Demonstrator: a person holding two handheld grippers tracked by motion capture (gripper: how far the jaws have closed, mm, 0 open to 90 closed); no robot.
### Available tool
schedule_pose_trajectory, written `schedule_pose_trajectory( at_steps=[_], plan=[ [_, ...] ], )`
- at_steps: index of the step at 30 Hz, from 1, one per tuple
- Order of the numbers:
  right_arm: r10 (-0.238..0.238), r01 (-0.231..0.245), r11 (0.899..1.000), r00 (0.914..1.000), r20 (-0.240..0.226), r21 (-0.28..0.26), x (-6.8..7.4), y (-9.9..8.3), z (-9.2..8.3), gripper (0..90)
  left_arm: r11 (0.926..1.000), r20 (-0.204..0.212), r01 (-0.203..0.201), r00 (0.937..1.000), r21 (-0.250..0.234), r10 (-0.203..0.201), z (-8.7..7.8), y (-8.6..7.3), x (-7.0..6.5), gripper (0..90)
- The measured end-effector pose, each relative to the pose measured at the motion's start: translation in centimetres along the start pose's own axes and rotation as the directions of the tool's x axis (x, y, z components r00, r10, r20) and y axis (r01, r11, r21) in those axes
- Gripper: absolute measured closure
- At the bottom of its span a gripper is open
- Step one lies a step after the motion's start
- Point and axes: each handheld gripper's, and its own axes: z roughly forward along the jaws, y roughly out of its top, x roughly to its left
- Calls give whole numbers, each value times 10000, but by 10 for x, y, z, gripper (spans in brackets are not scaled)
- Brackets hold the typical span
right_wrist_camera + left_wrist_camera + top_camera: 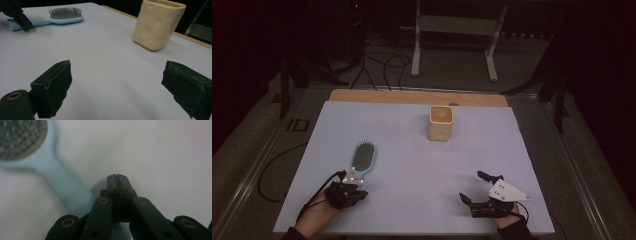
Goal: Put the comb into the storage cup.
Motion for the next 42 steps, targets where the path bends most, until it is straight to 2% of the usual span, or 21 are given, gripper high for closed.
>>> schedule_pose_trajectory(
  at_steps=[2,6,13,23,35,42],
  plan=[
    [7,-7,10000,10000,-10,1,0,0,0,85,9998,-126,52,9999,181,-50,-3,-6,2,897],
    [5,-5,10000,10000,-25,-3,0,0,0,85,9991,-402,354,9986,232,-344,-11,-16,9,898],
    [-18,18,10000,10000,14,-9,0,0,1,85,9962,-947,845,9921,220,-821,-24,-28,24,898],
    [12,-13,10000,10000,-7,-23,0,0,1,85,9929,-1572,1112,9822,418,-1033,-32,-35,41,898],
    [-15,15,10000,10000,-4,-3,1,0,1,85,9892,-2000,1383,9716,475,-1263,-38,-43,58,898],
    [23,-23,10000,10000,11,5,0,0,1,85,9860,-2316,1577,9625,548,-1411,-39,-45,70,898]
  ],
)
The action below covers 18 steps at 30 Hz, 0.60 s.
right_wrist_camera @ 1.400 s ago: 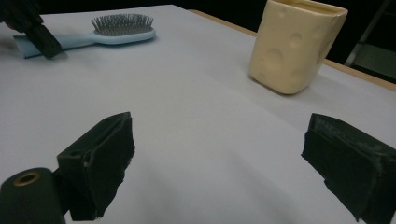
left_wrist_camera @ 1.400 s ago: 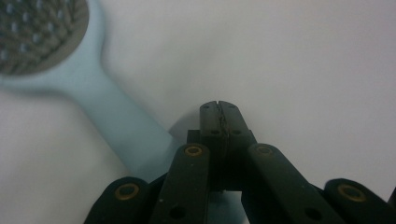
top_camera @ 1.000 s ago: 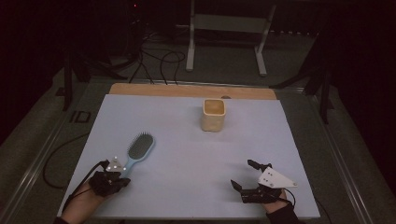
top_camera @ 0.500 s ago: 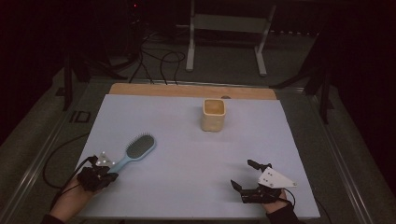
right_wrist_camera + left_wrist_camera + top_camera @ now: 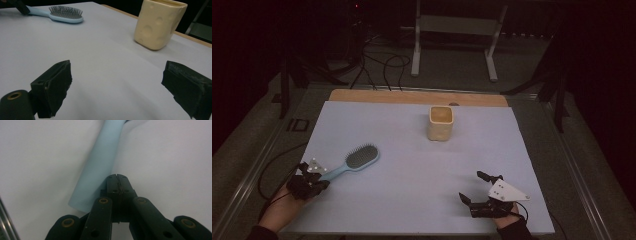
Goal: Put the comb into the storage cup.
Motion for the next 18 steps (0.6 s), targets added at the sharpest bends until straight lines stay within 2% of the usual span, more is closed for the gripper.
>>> schedule_pose_trajectory(
  at_steps=[9,13,17,18],
  plan=[
    [-21,21,10000,10000,1,-8,0,0,0,85,9997,-364,248,9990,41,-246,0,1,14,898],
    [9,-9,10000,10000,0,-5,0,0,0,85,9997,-413,200,9989,-118,-205,-6,3,14,898],
    [-22,22,10000,10000,-16,-3,0,0,0,85,9996,-310,76,9995,-275,-85,-14,6,14,897],
    [-22,22,10000,10000,-10,-2,0,0,0,85,9992,-166,46,9998,-394,-53,-20,8,16,897]
  ],
)
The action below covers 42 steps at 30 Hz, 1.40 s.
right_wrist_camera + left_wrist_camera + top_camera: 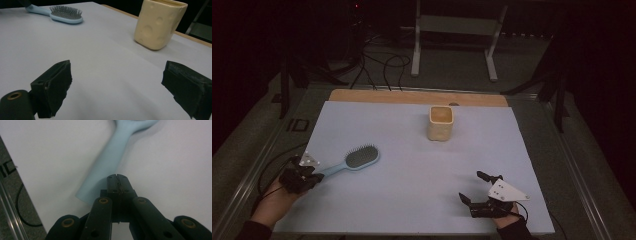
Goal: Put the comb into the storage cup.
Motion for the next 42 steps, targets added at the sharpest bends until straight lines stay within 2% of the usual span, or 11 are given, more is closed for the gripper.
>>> schedule_pose_trajectory(
  at_steps=[6,11,17,20,25,29,31,36,37,39,42],
  plan=[
    [34,-34,10000,10000,3,-1,-1,0,0,85,9995,408,-277,9988,-177,284,-12,7,5,896],
    [21,-21,10000,10000,-6,-20,0,0,0,85,9985,499,-528,9973,-118,533,-16,11,5,885],
    [26,-26,10000,10000,-11,-11,0,0,0,85,9954,735,-954,9927,-85,958,-19,16,5,843],
    [-2,2,10000,10000,-8,-11,0,0,0,85,9923,1036,-1223,9869,-172,1234,-22,20,7,819],
    [-4,4,10000,10000,-15,-6,0,0,0,85,9882,1070,-1528,9824,-95,1529,-24,26,7,742],
    [28,-28,10000,10000,-14,-16,0,0,0,85,9850,1105,-1725,9788,-96,1725,-25,30,6,606],
    [37,-37,10000,10000,-10,-21,0,0,0,85,9789,1269,-2045,9710,6,2028,-25,33,3,537],
    [10,-10,10000,10000,-24,-15,0,0,0,85,9718,1321,-2350,9641,196,2304,-22,39,-4,295],
    [19,-19,10000,10000,-34,-11,0,0,0,85,9711,1416,-2375,9623,217,2322,-22,41,-5,295],
    [39,-39,10000,10000,-27,-25,0,0,0,85,9698,1731,-2432,9561,197,2362,-20,44,-6,150],
    [5,-5,10000,10000,-42,-20,0,0,0,85,9664,1680,-2549,9546,329,2460,-18,49,-8,10]
  ],
)
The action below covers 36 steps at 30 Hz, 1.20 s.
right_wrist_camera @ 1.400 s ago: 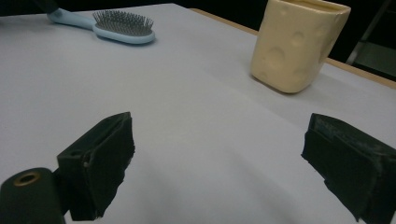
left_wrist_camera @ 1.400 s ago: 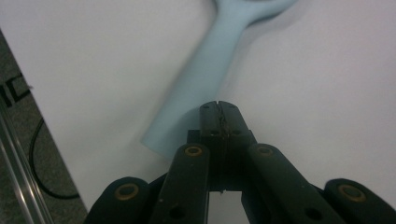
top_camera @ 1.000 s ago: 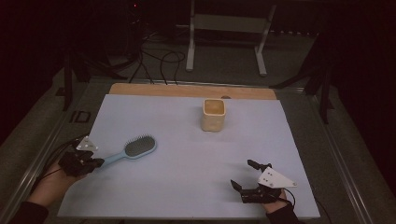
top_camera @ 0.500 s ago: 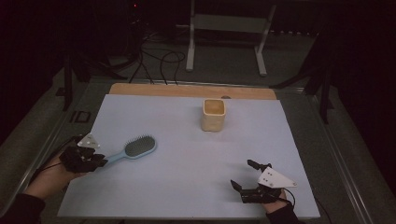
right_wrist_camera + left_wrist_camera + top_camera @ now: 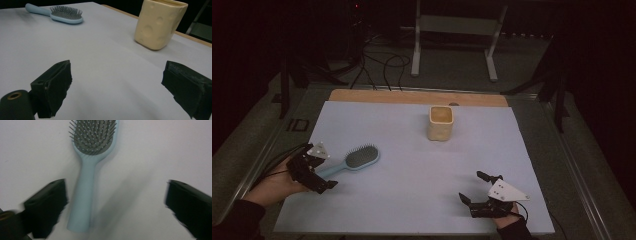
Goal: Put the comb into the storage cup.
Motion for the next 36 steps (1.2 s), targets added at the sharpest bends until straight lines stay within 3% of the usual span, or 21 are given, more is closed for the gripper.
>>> schedule_pose_trajectory(
  at_steps=[2,6,7,20,24,31,36],
  plan=[
    [14,-14,10000,10000,-7,-6,0,0,0,85,10000,9,-24,10000,47,24,2,3,0,0],
    [0,0,10000,10000,-10,-3,0,0,0,85,9994,-415,-298,9987,192,306,6,7,1,0],
    [-2,2,10000,10000,-9,-6,0,0,0,85,9988,-198,-403,9990,272,409,7,8,2,0],
    [-17,17,10000,10000,-34,44,1,0,1,85,9872,475,-1295,9909,926,1256,23,20,14,0],
    [-15,15,10000,10000,-45,36,1,0,1,85,9866,831,-1308,9889,974,1229,27,22,19,0],
    [-24,24,10000,10000,-76,43,1,0,1,85,9830,961,-1384,9872,1206,1272,38,23,27,0],
    [-87,88,10000,9999,-117,48,1,0,1,85,9729,825,-1508,9870,1754,1381,49,25,33,15]
  ],
)
